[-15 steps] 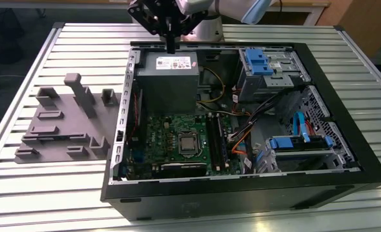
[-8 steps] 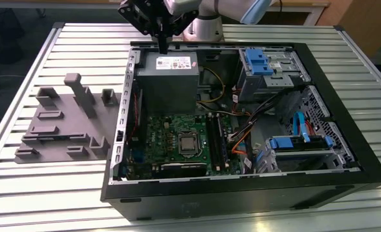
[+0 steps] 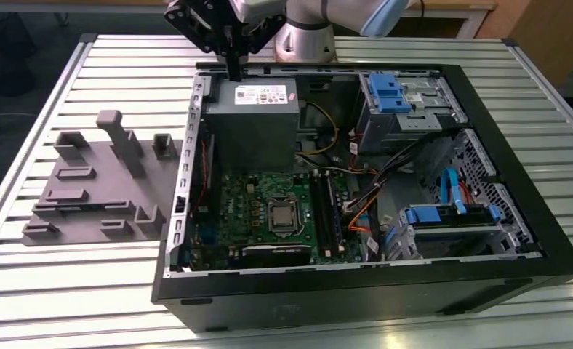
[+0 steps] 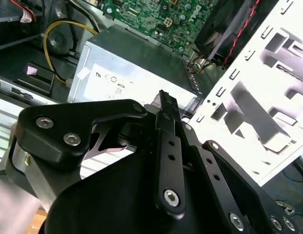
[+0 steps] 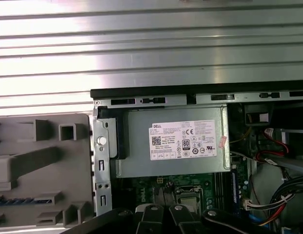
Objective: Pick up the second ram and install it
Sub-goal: 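Reach for the second ram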
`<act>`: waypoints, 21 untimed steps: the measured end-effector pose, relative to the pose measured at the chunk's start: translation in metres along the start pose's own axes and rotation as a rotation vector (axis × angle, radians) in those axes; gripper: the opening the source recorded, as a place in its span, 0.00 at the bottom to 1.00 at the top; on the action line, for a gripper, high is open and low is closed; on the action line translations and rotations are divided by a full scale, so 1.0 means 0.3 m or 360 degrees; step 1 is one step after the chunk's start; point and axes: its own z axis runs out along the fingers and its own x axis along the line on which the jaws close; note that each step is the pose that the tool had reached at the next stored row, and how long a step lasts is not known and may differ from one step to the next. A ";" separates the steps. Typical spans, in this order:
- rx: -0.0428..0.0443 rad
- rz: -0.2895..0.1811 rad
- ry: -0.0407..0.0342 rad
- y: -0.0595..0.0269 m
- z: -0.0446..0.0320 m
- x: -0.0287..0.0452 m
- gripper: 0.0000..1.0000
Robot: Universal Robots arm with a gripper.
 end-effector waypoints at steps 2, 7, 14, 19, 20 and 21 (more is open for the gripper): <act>0.0000 0.0000 0.0000 -0.001 0.000 0.007 0.11; 0.0000 0.0000 0.0000 -0.001 0.000 0.020 0.11; 0.0000 0.0000 0.0000 -0.003 0.000 0.035 0.11; 0.0000 0.0000 0.0000 -0.004 0.001 0.046 0.11; 0.0000 0.0000 0.0000 -0.004 0.001 0.048 0.11; 0.0000 0.0000 0.0000 -0.004 0.000 0.050 0.11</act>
